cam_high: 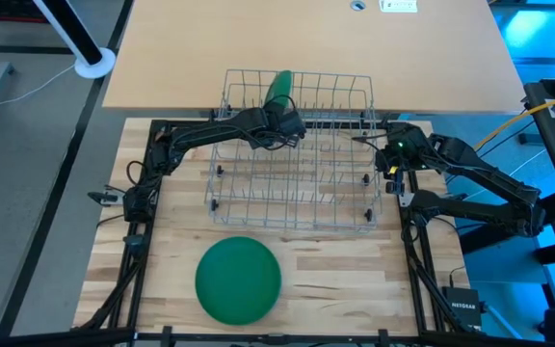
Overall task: Sort dishes
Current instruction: Put the top green plate into the dish rack
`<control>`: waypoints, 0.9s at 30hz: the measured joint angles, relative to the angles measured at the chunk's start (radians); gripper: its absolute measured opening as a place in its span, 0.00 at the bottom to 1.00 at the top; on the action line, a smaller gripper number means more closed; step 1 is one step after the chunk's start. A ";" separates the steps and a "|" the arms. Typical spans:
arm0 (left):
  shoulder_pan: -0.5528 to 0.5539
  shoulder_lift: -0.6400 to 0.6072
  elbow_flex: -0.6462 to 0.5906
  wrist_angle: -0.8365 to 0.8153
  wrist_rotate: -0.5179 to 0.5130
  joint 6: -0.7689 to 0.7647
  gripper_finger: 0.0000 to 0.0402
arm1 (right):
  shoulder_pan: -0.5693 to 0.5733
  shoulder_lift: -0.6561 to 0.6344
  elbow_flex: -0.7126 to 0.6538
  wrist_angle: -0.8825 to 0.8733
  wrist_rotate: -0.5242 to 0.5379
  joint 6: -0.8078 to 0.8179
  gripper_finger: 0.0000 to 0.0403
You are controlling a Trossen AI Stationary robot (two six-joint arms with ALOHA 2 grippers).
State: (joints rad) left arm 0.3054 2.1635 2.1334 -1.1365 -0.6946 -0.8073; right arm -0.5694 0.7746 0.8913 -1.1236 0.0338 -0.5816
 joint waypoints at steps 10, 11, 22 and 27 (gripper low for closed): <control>-0.007 -0.006 0.000 0.002 0.006 -0.012 0.59 | 0.000 0.000 0.000 0.000 0.000 0.000 0.38; -0.007 -0.006 0.000 0.002 0.006 -0.023 0.63 | 0.000 0.000 0.000 0.000 0.000 0.000 0.38; -0.019 -0.010 0.000 0.003 0.004 -0.024 0.97 | 0.000 0.000 0.000 0.000 0.000 0.000 0.38; -0.070 -0.023 0.000 0.000 -0.056 0.022 0.96 | 0.000 0.000 0.000 0.000 0.000 0.000 0.38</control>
State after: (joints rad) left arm 0.2351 2.1402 2.1334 -1.1362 -0.7504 -0.7852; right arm -0.5696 0.7750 0.8913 -1.1238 0.0338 -0.5816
